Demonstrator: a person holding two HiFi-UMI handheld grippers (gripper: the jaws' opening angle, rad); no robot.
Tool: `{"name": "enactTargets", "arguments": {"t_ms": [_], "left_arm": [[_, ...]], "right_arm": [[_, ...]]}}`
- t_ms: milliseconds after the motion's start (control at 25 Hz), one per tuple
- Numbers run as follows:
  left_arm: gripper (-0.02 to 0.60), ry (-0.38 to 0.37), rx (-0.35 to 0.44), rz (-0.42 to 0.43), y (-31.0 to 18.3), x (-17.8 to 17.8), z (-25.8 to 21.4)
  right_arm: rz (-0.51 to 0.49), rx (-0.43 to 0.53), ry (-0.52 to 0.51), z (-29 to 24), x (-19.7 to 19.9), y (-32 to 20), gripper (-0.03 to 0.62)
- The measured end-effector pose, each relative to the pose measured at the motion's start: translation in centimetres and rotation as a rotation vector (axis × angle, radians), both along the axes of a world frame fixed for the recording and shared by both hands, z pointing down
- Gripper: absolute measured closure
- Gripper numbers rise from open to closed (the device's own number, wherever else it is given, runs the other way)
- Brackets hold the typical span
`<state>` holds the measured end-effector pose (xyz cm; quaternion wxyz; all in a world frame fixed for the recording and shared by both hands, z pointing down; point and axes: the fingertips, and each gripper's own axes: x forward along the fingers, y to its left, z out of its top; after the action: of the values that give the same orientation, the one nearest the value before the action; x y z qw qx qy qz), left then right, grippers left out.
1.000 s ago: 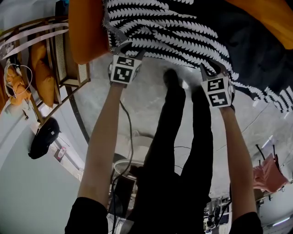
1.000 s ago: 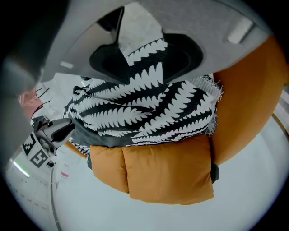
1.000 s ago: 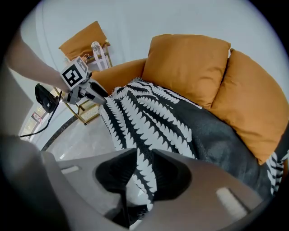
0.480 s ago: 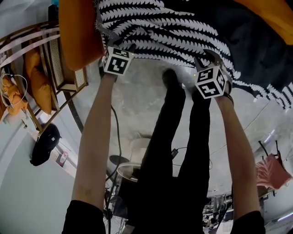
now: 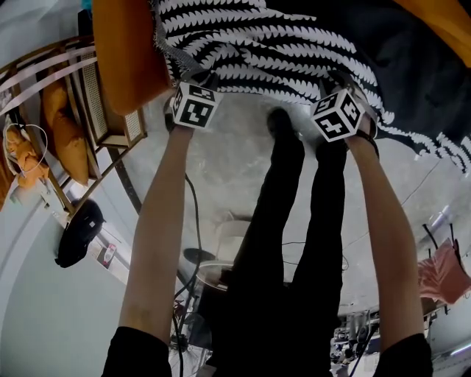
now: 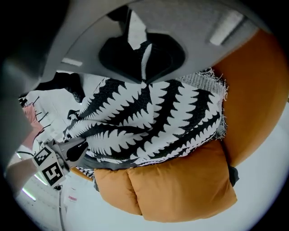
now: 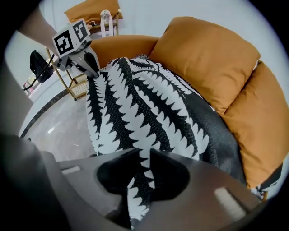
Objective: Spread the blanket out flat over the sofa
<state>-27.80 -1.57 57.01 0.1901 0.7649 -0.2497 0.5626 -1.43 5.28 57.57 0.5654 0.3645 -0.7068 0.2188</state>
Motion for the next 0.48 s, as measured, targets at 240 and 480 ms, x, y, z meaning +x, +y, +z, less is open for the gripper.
{"name": "enactTargets", "arguments": {"t_ms": [240, 480], "left_arm": [[0.557, 0.004, -0.001, 0.006, -0.1, 0.3, 0.4], [0.560, 0.003, -0.012, 0.008, 0.4, -0.1, 0.3]], "right_arm": [[-0.064, -0.003, 0.049, 1.6, 0.5, -0.5, 0.591], [-0.007, 0.057, 0.003, -0.1, 0.6, -1.2, 0.585]]}}
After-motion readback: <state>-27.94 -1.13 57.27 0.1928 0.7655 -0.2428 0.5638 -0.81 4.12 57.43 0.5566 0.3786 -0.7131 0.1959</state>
